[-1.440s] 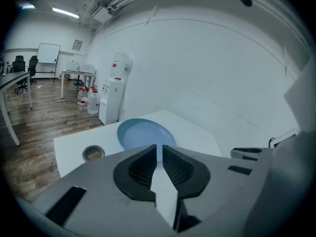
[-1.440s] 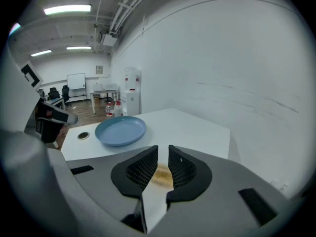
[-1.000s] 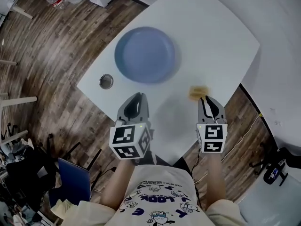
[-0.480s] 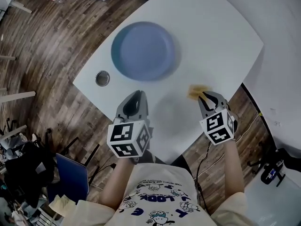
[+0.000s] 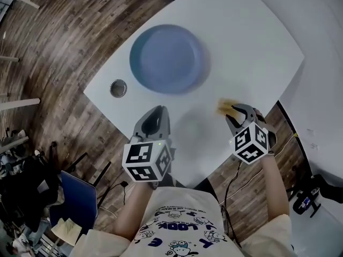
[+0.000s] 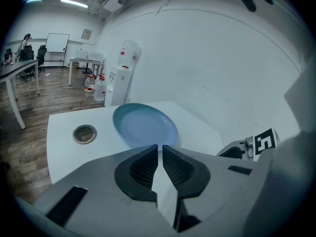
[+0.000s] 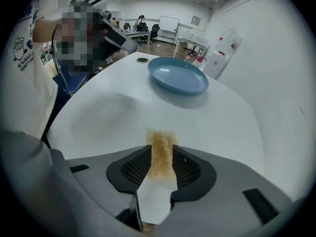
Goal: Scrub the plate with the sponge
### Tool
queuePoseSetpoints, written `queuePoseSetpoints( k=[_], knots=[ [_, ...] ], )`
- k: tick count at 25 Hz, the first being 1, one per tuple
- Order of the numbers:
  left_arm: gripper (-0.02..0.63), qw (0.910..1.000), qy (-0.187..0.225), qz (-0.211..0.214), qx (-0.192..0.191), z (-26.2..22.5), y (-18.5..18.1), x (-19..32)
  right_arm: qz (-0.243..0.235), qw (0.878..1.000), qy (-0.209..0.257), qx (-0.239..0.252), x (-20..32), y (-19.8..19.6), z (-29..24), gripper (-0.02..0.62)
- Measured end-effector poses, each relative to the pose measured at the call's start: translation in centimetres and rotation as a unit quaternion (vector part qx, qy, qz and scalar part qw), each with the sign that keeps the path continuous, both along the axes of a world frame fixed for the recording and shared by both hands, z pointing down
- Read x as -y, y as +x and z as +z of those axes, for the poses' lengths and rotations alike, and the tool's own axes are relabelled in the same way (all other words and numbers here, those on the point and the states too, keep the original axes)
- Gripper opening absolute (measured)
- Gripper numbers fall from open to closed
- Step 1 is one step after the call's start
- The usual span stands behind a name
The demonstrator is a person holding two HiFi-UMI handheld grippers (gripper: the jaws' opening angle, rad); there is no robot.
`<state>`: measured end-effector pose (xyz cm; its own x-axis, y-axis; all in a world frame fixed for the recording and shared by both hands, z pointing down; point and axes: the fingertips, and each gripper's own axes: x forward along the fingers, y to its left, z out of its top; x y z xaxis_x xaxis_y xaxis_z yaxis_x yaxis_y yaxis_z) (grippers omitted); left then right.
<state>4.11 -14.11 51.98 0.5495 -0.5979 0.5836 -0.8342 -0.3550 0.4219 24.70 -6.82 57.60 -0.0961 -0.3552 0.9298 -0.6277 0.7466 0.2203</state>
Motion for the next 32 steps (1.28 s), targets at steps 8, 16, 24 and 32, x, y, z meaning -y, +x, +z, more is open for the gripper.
queuePoseSetpoints(
  k=[8, 16, 24, 32],
  knots=[
    [0.021, 0.9999, -0.006, -0.014, 0.001, 0.6, -1.1, 0.3, -0.01, 0.999, -0.026, -0.016, 0.4, 1.2, 0.3, 0.13],
    [0.021, 0.9996, -0.009, -0.028, 0.003, 0.8, -2.2, 0.7, -0.044, 0.996, -0.073, -0.032, -0.3, 0.5, 2.2, 0.127],
    [0.021, 0.9994, -0.016, -0.031, 0.007, 1.2, -2.3, 0.7, -0.062, 0.993, -0.08, -0.055, -0.4, 0.6, 3.2, 0.089],
    [0.021, 0.9989, -0.023, -0.04, 0.0, 1.4, -2.4, 1.1, -0.101, 0.986, -0.088, -0.099, -0.7, 0.0, 3.5, 0.067]
  ],
)
